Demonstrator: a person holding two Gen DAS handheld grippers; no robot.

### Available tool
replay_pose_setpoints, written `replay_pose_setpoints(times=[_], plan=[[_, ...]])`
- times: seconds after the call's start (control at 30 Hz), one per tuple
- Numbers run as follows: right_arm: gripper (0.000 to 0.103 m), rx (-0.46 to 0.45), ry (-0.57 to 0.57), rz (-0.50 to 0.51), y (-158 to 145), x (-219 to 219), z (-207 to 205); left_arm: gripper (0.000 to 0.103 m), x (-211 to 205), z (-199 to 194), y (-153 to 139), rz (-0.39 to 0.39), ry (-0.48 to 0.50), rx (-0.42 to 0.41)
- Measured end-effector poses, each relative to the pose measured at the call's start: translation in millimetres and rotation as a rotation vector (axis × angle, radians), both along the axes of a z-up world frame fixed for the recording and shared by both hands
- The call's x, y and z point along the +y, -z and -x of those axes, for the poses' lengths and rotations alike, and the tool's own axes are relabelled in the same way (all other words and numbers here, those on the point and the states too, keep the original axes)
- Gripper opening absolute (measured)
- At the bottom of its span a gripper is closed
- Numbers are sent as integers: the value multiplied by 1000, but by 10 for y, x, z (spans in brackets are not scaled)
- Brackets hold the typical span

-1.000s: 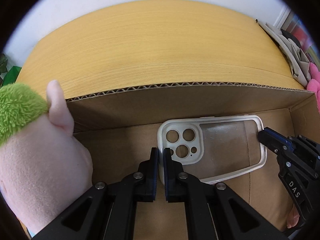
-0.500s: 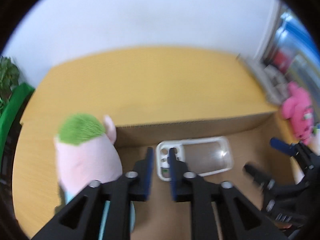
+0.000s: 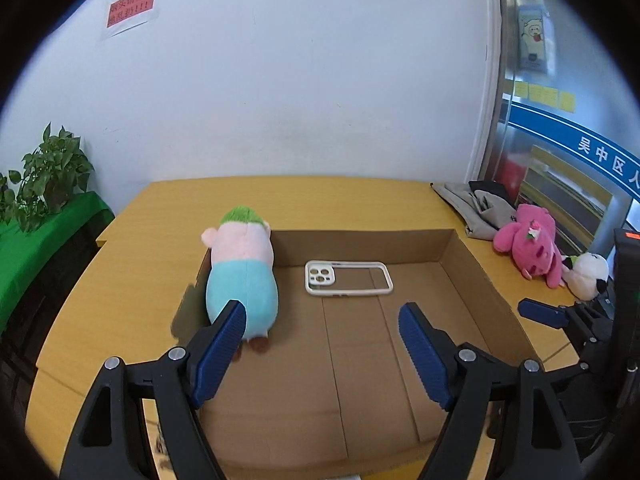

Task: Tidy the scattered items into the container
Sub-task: 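Open the right gripper to drop the phone case into the box, then move both tools back toward the sunglasses and pen on the table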

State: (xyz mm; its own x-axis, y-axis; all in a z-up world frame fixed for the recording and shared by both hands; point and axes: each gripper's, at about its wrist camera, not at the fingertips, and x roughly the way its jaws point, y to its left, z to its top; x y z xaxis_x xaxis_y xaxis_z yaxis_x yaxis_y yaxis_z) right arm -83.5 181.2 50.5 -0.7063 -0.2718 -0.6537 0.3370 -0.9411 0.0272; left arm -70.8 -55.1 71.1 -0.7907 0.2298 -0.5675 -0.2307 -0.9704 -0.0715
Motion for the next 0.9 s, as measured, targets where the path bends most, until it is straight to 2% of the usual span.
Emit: replay_pose_setpoints(times=[0.13,0.43,0.9], plan=[[102,-1,0,-18,103,-32,-192,79,53,-223,37,-17,12,1],[102,14,21,-22,154,33,-528,79,70,-442,126,-19,11,7],[102,22,39,-18,214,146,-764,79,175,-739,208,-5,48,25]])
